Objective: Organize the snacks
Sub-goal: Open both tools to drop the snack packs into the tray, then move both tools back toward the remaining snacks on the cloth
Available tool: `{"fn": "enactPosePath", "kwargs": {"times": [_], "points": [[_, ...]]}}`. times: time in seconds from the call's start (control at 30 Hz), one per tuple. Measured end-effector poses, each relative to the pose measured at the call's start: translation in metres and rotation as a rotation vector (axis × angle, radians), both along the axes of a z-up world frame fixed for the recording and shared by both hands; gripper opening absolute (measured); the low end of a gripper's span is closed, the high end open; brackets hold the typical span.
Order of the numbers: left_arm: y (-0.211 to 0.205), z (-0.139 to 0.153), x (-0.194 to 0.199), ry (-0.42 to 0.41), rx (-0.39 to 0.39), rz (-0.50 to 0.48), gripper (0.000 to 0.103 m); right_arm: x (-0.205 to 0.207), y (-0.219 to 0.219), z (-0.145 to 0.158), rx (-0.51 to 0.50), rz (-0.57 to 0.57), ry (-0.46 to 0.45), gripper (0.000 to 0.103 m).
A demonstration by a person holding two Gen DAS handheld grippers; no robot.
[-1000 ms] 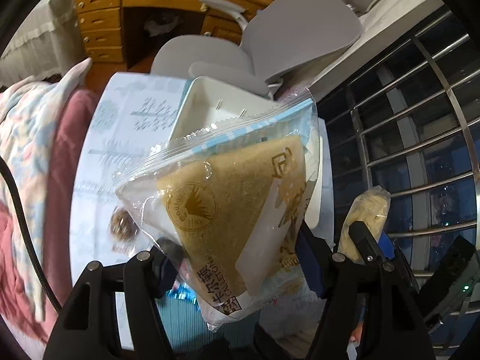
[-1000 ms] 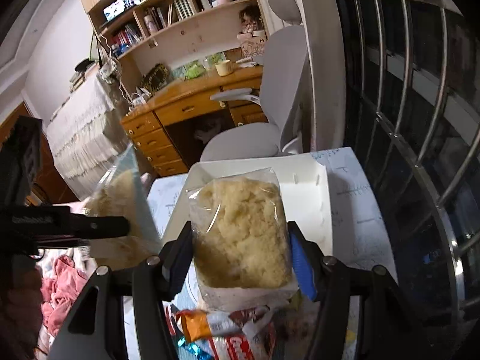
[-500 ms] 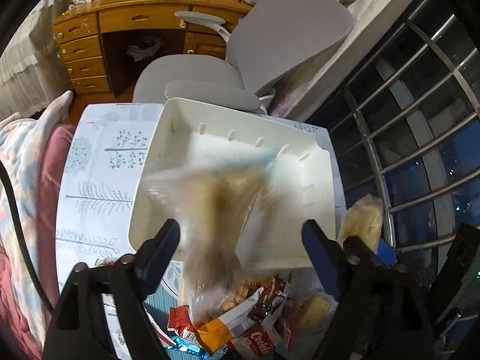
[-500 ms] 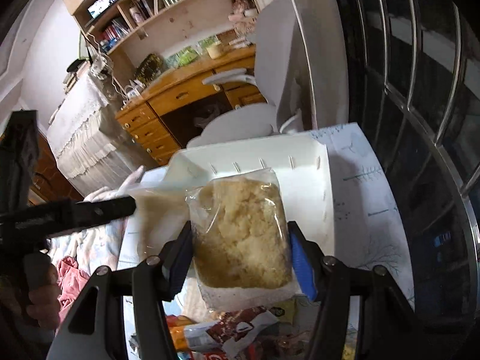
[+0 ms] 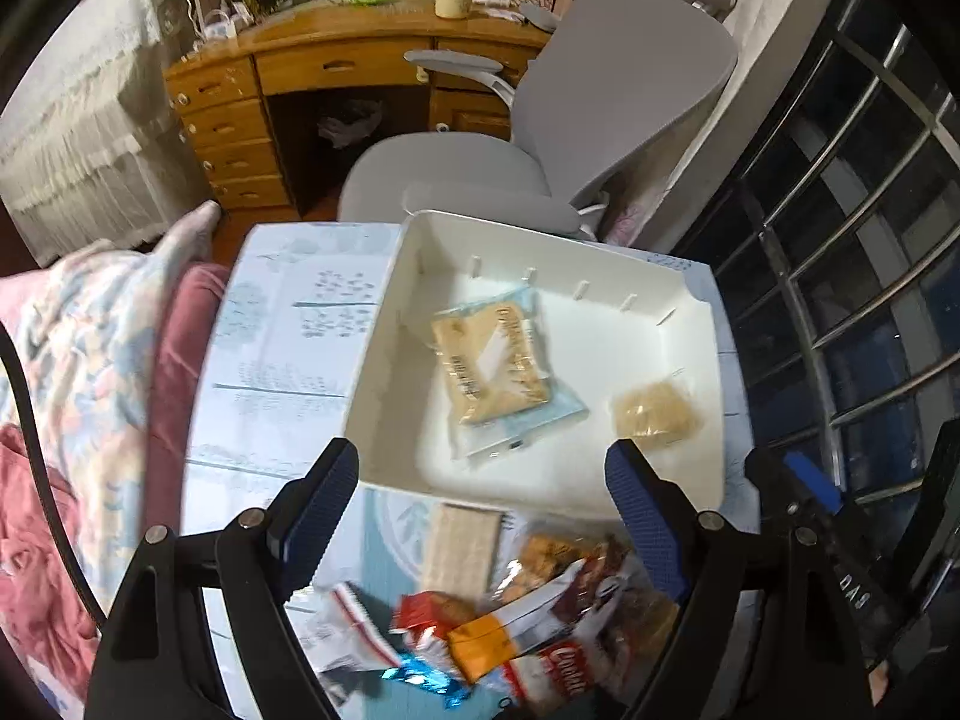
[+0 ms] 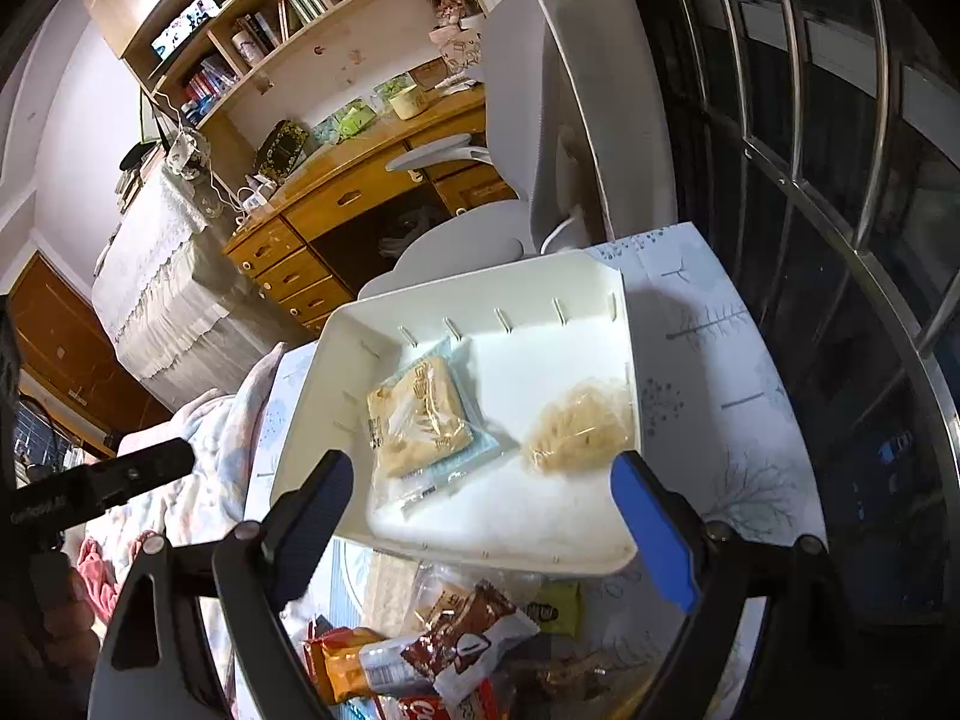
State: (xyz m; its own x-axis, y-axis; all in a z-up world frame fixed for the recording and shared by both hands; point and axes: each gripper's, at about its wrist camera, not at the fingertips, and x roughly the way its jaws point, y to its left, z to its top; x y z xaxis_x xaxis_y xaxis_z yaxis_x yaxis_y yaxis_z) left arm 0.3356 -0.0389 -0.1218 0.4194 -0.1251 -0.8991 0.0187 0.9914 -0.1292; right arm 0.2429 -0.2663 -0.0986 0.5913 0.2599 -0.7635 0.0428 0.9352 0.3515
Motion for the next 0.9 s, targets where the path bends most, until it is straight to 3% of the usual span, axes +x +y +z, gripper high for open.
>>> {"fn": "enactPosePath", "kwargs": {"times": [0.3,0.57,0.9], "points": [[0.03,0.021,-0.043,-0.054,0.023,-0.069,0.083,-0.036,0.02,0.009,-0.034,-0.064,0.007,0.089],[0.063,0.035,-0.089,-0.079,0.01,-0.219,0.084,-0.086,0.057,0.016,-0.03,-0.186,0.028,0.089],[0.107,0.027,-0.136,-0.065,0.032,-0.404,0.086,-0.143,0.114,0.004,0.028,-0.306,0.056,0.089]]}}
